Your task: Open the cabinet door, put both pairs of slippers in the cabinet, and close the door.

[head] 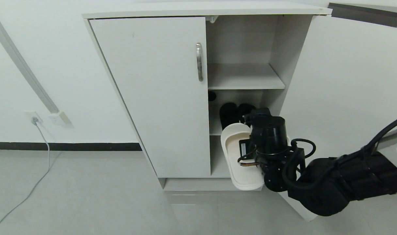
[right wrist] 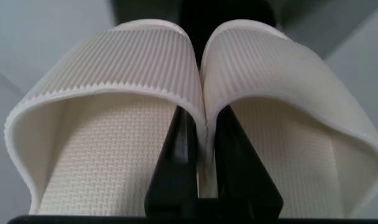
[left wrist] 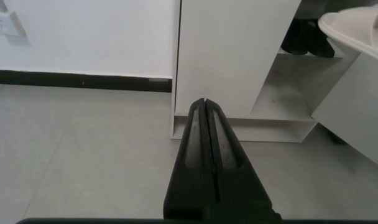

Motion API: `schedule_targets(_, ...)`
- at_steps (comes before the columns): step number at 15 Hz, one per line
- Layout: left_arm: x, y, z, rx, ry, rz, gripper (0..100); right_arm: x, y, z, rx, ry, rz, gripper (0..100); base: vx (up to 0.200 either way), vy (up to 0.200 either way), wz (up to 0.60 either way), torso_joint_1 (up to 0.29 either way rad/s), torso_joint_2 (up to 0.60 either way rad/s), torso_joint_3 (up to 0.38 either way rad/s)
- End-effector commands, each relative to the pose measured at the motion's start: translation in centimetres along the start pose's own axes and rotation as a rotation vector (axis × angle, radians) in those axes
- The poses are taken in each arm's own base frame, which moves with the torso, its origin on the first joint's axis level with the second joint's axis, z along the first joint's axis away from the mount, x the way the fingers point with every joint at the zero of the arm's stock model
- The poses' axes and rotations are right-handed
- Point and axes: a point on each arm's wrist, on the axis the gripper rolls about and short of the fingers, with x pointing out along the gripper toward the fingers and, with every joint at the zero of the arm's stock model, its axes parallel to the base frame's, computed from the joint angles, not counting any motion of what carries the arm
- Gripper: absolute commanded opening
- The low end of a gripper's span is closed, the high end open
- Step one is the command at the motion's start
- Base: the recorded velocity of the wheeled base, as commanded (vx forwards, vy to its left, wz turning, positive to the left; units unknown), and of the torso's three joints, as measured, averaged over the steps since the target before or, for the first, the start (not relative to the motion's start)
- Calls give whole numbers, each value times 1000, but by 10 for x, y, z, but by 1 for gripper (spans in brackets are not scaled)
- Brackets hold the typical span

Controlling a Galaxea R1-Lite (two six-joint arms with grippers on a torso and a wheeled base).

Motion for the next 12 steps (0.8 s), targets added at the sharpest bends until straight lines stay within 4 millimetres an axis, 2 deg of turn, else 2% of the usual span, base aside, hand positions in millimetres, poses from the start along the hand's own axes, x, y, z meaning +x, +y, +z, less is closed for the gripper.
schedule_targets(1,0,0,0,0,2,0,0,-16,9,32,69,-36,-2,0,0,0,0,0,0,0)
schedule_targets(7,0,0,0,0,0,0,0,-41,-3,98,133,-74,-4,0,0,0,0,0,0,0)
schedule_targets(12,0,0,0,0,2,0,0,-41,-5,115,120,-100,-10,0,0,0,0,0,0,0)
